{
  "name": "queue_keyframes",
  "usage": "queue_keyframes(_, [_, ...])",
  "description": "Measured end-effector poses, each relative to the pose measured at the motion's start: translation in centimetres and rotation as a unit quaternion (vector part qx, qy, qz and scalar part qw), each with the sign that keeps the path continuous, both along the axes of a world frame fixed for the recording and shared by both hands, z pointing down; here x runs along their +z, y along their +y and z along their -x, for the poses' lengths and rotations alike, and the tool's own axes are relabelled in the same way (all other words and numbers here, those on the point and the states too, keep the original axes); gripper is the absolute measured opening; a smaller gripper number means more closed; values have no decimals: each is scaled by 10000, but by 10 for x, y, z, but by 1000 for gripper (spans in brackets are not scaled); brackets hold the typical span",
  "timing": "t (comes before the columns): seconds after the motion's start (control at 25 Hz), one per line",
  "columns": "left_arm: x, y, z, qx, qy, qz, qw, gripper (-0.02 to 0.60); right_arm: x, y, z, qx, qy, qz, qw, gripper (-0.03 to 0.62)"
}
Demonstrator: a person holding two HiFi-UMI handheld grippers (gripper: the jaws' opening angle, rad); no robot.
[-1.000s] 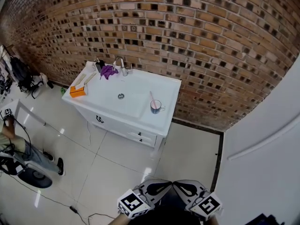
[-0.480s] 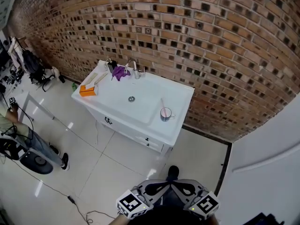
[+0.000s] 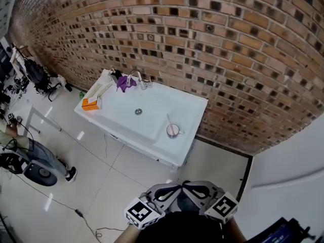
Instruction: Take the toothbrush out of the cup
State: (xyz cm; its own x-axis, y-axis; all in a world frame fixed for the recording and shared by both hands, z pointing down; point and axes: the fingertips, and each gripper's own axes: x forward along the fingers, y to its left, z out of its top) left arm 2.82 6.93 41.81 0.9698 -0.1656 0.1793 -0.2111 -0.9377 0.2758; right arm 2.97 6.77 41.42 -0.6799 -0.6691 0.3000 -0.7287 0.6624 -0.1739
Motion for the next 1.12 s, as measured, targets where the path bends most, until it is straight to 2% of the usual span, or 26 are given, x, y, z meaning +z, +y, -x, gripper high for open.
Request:
queue_keyframes(0.12, [-2,-27,-9,-215,-112,-153,9996,0,0,-26,-13,-218,49,4,9997,-15])
queue_keyframes(0.56, [0,-49,-64,-585,-194,7,9981,0,0,-49,-65,-600,-112,-169,9980,-15])
queue_keyframes(0.8, [-1,-63,-66,-629,-247,-9,9977,0,-1,-63,-66,-653,-129,-167,9976,-15])
queue_keyframes(1.0, [5,-77,-64,-614,-129,151,9979,0,3,-76,-65,-737,328,-155,9966,-15])
queue_keyframes(1.12, [1,-89,-62,-494,-84,137,9986,0,0,-88,-62,-623,373,-154,9972,-16])
